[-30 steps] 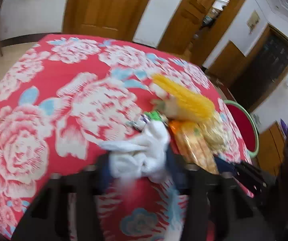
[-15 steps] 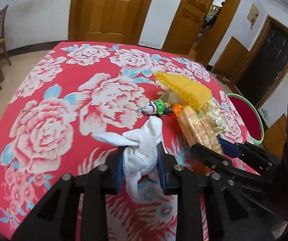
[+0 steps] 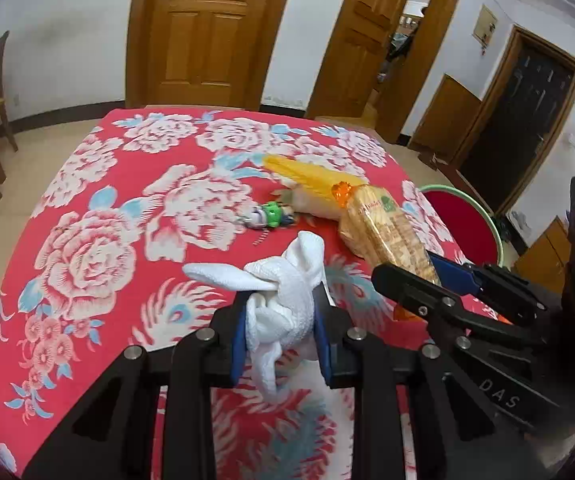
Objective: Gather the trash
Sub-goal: 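Lift and carry the snack package and white cloth over the red bucket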
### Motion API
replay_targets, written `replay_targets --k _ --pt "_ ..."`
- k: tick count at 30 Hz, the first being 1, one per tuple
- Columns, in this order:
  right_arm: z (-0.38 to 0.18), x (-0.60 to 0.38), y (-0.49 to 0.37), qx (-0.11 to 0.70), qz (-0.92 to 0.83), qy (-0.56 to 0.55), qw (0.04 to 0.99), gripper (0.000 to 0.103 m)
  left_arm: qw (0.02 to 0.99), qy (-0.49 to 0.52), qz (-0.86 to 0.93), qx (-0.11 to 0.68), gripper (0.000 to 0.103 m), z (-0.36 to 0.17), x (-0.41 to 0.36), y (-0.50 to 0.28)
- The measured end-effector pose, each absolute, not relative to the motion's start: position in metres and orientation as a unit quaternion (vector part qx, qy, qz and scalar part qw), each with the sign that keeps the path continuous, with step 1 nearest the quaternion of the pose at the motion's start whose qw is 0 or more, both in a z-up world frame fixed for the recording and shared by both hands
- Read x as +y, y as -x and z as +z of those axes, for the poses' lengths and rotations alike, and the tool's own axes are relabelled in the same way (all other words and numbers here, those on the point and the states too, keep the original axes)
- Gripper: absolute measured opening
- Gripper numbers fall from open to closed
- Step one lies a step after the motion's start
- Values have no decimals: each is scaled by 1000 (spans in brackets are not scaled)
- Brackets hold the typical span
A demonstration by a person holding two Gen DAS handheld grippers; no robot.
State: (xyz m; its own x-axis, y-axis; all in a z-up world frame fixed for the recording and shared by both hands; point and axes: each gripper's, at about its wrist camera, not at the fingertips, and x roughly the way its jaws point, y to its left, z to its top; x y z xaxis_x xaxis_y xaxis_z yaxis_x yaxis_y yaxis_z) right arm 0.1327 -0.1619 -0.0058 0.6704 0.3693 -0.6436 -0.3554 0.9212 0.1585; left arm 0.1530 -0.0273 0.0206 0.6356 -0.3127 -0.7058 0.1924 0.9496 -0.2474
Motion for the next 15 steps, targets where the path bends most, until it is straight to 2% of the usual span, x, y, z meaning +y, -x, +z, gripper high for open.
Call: replay_targets --k 15 --pt "1 -245 -122 353 107 -37 929 39 892 45 -214 396 28 31 -101 -171"
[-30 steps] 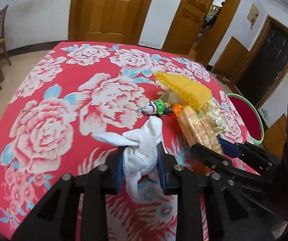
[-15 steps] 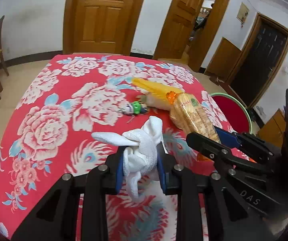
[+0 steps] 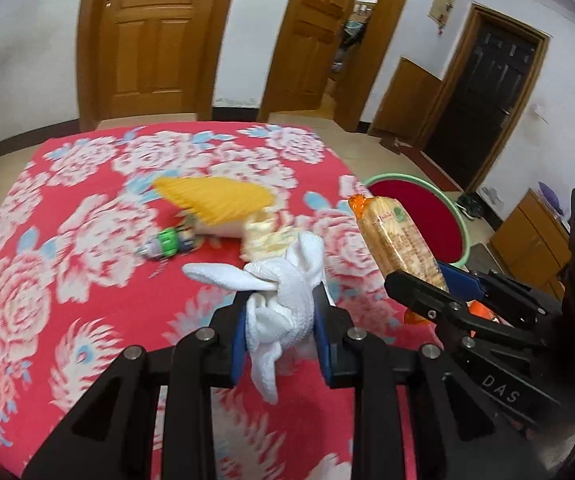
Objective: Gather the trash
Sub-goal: 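Lift and carry the snack package and white cloth over the red bucket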
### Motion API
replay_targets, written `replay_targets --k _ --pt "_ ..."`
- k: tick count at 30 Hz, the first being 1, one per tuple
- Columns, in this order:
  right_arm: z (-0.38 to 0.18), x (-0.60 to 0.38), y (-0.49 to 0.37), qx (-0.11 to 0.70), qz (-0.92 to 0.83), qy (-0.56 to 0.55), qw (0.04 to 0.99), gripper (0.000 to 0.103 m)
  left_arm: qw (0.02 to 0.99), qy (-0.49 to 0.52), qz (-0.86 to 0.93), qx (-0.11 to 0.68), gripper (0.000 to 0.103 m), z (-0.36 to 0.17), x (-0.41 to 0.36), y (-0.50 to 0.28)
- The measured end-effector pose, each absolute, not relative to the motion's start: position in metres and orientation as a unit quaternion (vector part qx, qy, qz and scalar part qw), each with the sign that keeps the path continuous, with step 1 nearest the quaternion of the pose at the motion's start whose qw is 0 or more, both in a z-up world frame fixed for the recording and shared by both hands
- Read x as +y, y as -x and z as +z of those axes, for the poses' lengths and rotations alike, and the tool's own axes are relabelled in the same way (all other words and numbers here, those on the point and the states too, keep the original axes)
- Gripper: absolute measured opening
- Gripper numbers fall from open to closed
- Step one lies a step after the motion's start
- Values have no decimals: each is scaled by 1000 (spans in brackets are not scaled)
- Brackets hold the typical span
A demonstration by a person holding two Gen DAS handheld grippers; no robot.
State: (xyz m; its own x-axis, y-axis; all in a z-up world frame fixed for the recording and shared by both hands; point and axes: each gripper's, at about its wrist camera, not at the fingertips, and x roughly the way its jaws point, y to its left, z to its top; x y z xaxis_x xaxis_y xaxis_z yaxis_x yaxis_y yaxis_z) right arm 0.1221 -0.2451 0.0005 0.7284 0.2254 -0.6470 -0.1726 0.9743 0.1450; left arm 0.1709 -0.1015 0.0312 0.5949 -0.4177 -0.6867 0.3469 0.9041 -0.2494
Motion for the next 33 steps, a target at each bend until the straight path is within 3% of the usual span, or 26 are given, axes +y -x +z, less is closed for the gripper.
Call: replay_targets --k 20,33 --pt "-2 -373 -94 364 -58 -94 925 39 843 16 -327 426 28 24 -225 -191" --pt "-11 -439 -138 366 -102 -121 917 39 844 9 -315 435 28 18 -295 -251"
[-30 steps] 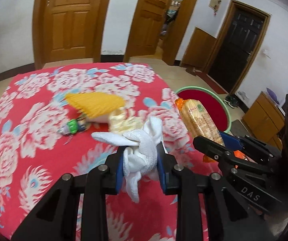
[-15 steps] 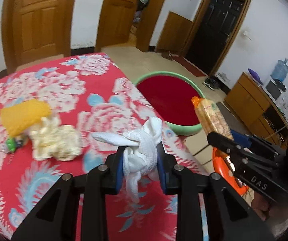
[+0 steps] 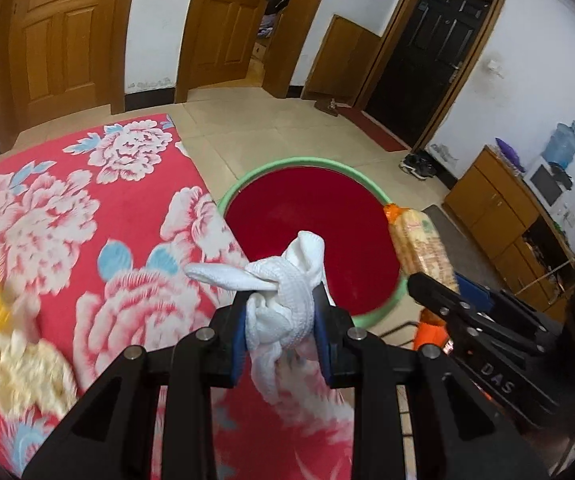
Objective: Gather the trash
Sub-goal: 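Lift and carry the snack package and white cloth over the red bucket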
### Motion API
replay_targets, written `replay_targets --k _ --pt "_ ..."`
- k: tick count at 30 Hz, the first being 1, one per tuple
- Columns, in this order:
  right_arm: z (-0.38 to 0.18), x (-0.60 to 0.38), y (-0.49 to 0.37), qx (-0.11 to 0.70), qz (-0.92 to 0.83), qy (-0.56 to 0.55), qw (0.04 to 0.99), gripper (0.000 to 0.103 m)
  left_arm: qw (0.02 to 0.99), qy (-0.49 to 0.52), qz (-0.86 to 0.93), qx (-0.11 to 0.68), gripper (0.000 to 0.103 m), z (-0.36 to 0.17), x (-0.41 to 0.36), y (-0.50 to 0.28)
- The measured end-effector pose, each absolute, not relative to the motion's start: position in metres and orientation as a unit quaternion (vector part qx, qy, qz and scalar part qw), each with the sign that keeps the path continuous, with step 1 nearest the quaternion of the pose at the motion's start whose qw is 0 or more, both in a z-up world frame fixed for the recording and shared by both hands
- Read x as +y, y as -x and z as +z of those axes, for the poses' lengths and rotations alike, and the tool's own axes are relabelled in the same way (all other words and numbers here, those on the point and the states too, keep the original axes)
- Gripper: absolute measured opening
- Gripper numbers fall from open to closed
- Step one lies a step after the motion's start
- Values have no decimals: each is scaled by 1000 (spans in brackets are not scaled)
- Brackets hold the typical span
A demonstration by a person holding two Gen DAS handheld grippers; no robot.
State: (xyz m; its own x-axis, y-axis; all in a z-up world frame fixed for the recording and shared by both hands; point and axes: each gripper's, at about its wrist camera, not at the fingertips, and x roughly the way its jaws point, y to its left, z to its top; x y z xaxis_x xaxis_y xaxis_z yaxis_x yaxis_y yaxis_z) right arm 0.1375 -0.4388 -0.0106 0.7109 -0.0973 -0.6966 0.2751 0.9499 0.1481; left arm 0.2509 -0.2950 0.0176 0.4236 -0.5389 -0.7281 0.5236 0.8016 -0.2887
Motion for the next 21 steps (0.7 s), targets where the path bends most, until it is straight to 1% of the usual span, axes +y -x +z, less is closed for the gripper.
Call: replay_targets --k 4,13,18,19,20,21 --pt "-15 -452 -155 368 -107 -120 916 39 860 -28 -297 414 28 15 -311 -260" --pt "-32 -469 -183 377 -116 -124 910 39 847 -20 -308 432 28 2 -340 -297" --pt "-41 -470 -192 387 -119 -119 907 41 849 -33 -295 438 30 -6 -350 -307" --pt "-43 -472 -194 388 -118 -123 906 42 849 -36 -293 438 34 -7 -351 -308" --pt "-45 -473 -195 389 -118 -126 905 44 848 -37 -293 439 39 -7 -352 -309" --pt "-46 -475 -196 390 -120 -128 904 48 848 -37 -294 440 42 -8 -351 -309"
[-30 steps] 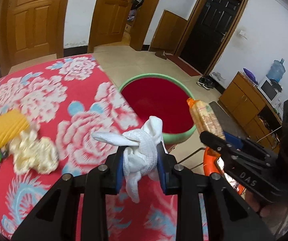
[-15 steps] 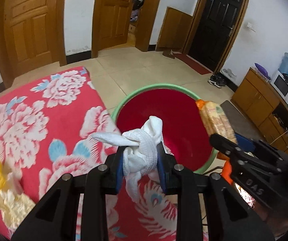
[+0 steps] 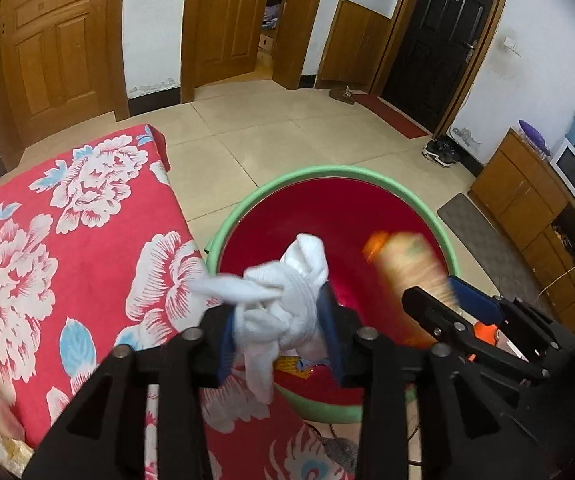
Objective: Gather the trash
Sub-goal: 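Lift and carry the snack package and white cloth over the red bucket, then open both tools to drop the snack package and cloth into the bucket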
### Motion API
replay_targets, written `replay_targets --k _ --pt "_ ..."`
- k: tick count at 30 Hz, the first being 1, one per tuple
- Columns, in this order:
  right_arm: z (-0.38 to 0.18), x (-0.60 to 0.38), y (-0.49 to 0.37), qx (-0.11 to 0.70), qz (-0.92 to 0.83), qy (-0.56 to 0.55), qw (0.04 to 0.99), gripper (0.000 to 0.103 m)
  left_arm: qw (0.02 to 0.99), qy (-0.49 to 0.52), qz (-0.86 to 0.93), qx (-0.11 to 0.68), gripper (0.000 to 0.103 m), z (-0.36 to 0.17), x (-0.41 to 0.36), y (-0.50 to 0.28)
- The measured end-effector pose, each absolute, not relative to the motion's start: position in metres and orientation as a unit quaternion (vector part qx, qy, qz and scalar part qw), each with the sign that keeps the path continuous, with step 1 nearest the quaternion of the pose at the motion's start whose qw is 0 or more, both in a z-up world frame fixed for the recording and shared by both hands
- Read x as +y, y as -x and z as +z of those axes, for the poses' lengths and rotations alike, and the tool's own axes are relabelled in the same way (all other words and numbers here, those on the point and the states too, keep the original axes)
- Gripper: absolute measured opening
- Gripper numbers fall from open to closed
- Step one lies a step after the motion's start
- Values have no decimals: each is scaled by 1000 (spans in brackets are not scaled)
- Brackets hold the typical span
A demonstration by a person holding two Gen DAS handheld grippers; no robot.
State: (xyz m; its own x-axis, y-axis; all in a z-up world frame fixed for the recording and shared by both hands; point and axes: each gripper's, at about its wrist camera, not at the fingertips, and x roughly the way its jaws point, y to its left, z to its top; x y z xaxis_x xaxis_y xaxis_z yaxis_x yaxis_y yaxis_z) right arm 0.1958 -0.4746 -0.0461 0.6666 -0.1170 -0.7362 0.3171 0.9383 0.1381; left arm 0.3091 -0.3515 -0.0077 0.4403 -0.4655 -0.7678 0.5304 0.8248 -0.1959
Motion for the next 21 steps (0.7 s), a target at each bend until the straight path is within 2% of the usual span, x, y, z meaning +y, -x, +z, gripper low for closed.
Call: replay_targets --k 2,4,12,17,21 --pt "-47 -476 -197 392 -123 -130 903 53 849 -28 -295 438 56 -7 -349 -310" --pt "-46 -477 -197 392 -122 -130 903 56 849 -20 -296 437 59 -6 -347 -311" --pt "-41 -475 -192 388 -122 -130 904 57 852 -27 -296 431 59 -1 -340 -305" --pt "-39 -467 -189 388 -115 -139 904 63 854 -22 -293 430 59 3 -330 -299" --pt "-37 -460 -181 387 -112 -140 904 63 854 -25 -295 427 59 7 -323 -288"
